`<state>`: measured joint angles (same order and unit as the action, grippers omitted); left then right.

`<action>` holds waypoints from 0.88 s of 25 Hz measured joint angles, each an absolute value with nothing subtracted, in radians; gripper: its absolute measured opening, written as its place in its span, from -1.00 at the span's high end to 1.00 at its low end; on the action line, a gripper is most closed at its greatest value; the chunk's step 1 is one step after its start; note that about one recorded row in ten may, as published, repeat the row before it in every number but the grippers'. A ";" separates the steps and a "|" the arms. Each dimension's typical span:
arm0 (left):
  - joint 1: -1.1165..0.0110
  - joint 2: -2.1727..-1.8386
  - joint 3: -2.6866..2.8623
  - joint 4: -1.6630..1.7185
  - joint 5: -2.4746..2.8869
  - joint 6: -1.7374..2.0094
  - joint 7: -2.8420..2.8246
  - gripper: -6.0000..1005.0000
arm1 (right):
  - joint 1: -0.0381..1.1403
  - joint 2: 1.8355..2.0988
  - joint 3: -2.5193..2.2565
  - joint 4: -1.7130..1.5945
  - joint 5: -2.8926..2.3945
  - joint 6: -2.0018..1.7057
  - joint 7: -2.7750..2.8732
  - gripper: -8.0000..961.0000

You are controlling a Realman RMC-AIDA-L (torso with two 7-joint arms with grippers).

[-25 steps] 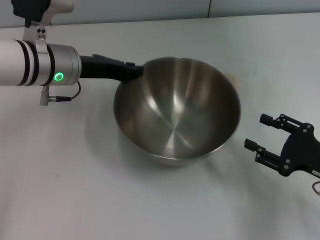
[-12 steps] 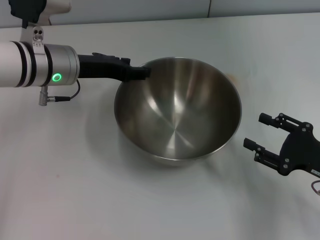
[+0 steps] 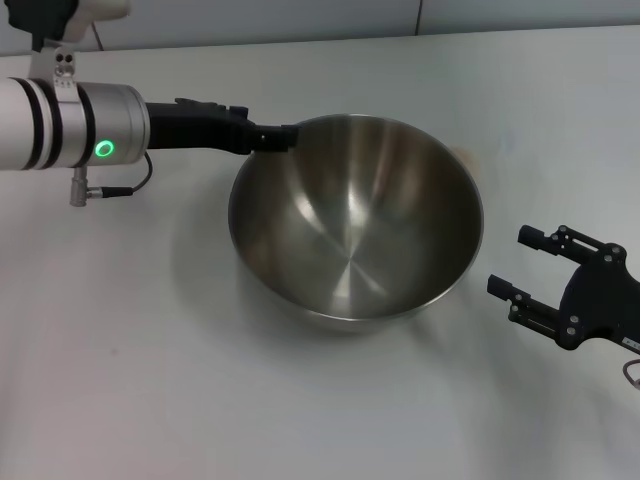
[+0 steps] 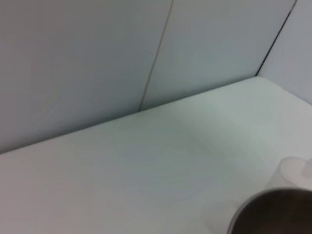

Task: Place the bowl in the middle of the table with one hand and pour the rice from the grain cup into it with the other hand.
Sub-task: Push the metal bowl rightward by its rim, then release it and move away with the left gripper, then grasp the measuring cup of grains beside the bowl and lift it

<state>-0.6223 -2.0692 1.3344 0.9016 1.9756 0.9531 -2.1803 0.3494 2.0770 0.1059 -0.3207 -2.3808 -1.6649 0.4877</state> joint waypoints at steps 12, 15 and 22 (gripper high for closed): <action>-0.483 -2.066 1.326 1.015 1.702 1.049 -1.809 -0.66 | 0.346 2.077 0.107 -0.318 -2.343 -1.661 0.487 -0.38; -0.437 -2.063 1.288 1.016 1.650 1.155 -1.673 -0.66 | 0.344 2.077 0.107 -0.314 -2.320 -1.658 0.475 -0.38; -0.368 -2.063 1.222 1.007 1.640 1.348 -1.544 -0.66 | 0.344 2.079 0.107 -0.310 -2.316 -1.650 0.468 -0.39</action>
<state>-0.3675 -2.0629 1.2222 1.0068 1.6395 1.3478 -1.5444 0.3436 2.0785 0.1073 -0.3099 -2.3156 -1.6495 0.4676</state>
